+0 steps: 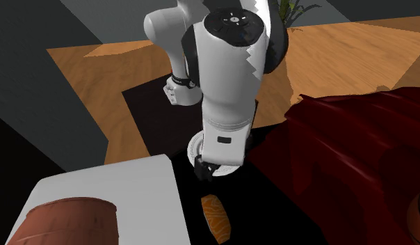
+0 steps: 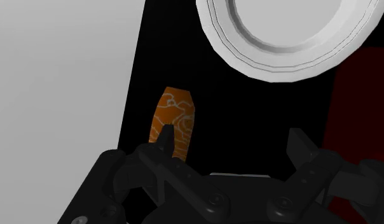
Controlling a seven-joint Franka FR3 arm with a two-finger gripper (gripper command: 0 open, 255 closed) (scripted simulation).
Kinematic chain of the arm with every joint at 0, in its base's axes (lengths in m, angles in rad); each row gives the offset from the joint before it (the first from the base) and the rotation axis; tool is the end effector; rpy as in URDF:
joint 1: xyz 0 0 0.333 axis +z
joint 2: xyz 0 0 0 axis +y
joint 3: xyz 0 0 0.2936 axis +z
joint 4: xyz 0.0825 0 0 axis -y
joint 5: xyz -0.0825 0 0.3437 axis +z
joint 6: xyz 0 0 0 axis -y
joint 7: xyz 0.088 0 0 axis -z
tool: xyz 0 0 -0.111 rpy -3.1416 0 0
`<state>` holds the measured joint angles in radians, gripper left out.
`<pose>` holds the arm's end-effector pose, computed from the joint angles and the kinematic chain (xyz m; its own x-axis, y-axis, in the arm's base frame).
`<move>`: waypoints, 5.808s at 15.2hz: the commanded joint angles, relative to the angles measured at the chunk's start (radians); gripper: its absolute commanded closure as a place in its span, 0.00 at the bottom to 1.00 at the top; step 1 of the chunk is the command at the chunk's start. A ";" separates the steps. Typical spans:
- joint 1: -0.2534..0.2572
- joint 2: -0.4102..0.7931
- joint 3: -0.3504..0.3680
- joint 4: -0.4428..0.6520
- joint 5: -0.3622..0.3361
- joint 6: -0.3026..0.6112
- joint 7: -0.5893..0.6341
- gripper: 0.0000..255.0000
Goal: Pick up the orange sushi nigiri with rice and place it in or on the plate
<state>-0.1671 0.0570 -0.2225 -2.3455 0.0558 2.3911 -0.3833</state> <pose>0.4427 -0.1812 0.3117 0.9989 -0.0470 -0.0001 -0.0470 -0.9985 -0.0271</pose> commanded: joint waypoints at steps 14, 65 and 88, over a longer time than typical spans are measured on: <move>-0.084 0.378 0.020 0.197 0.133 0.177 -0.150 0.00; 0.015 -0.277 0.028 -0.435 -0.102 0.175 0.141 1.00; 0.050 -0.105 0.028 -0.510 -0.032 0.419 0.110 0.00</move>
<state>-0.1169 -0.0485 -0.1946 -2.8554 0.0236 2.8103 -0.2732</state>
